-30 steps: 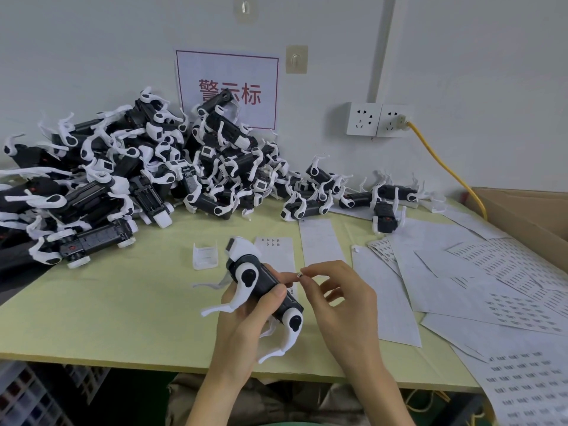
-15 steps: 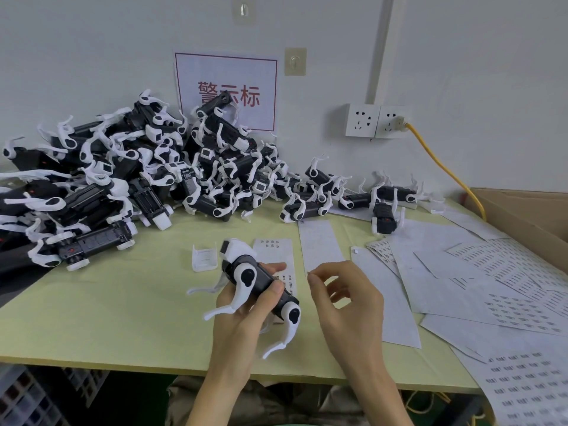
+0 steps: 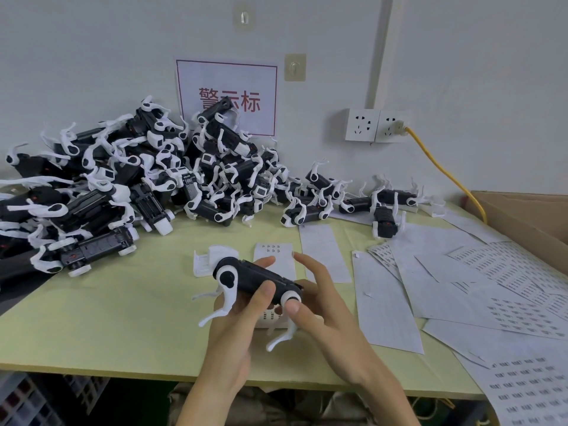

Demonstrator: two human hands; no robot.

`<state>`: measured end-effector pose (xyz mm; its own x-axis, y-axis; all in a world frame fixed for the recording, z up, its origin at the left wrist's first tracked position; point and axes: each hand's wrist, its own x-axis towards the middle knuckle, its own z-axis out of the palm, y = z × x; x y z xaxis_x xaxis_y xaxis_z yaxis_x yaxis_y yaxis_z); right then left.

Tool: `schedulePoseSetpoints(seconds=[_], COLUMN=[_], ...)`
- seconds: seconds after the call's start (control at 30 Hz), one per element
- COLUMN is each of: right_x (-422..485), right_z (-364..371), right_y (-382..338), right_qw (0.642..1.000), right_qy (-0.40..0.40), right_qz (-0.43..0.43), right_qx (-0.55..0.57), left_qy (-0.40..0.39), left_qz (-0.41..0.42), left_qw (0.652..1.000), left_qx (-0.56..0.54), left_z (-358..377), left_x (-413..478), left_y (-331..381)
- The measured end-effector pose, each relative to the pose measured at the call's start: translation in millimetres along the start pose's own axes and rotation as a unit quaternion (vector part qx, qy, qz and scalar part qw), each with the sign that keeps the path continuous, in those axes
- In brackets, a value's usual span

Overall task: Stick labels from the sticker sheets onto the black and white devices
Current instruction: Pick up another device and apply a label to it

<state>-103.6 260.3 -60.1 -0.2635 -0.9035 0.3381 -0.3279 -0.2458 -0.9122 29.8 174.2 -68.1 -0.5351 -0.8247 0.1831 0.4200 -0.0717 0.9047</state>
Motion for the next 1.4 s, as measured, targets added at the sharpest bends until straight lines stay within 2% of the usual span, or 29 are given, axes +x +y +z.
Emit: schedulePoseSetpoints(seconds=[0.17, 0.23, 0.37, 0.47, 0.57, 0.73, 0.9, 1.03, 1.1, 1.17, 1.23, 1.3, 1.4], right_x=[1, 2, 3, 2, 2, 12, 30, 35, 35, 32, 25, 19, 15], right_z=[-1, 0, -1, -7, -12, -16, -22, -27, -29, -30, -30, -29, -19], right_y=[1, 0, 0, 1, 3, -5, -17, -22, -21, -14, -9, -8, -17], right_qw=[0.994, 0.988, 0.971, 0.953, 0.946, 0.952, 0.972, 0.986, 0.984, 0.957, 0.933, 0.939, 0.952], right_qy=[0.094, 0.137, 0.218, 0.263, 0.246, 0.123, 0.08, 0.06, 0.13, 0.257, 0.326, 0.296, 0.157], right_qz=[-0.003, -0.002, -0.013, -0.006, 0.038, 0.139, 0.145, 0.105, 0.075, 0.067, 0.08, 0.098, 0.12], right_qx=[0.06, 0.074, 0.093, 0.148, 0.207, 0.242, 0.169, 0.112, 0.101, 0.117, 0.13, 0.149, 0.233], left_qy=[-0.062, -0.053, 0.022, 0.028, 0.025, -0.02, -0.143, -0.186, -0.175, -0.139, -0.101, -0.067, -0.03], left_qz=[0.041, 0.043, 0.007, -0.024, -0.087, -0.105, -0.121, -0.12, -0.117, -0.119, -0.111, -0.092, -0.075], left_qw=[0.997, 0.997, 0.997, 0.988, 0.98, 0.993, 0.982, 0.975, 0.977, 0.983, 0.986, 0.992, 0.997], left_qx=[0.032, 0.03, -0.073, -0.152, -0.176, -0.059, -0.014, 0.036, 0.022, -0.032, -0.069, -0.047, 0.001], left_z=[3, 5, 1, -3, -5, -5, -7, -7, -9, -11, -11, -6, 1], left_x=[1, 3, 7, 6, 6, 4, 8, 7, 7, 8, 10, 11, 9], left_y=[1, 3, 7, 10, 12, 9, 14, 15, 13, 9, 7, 6, 2])
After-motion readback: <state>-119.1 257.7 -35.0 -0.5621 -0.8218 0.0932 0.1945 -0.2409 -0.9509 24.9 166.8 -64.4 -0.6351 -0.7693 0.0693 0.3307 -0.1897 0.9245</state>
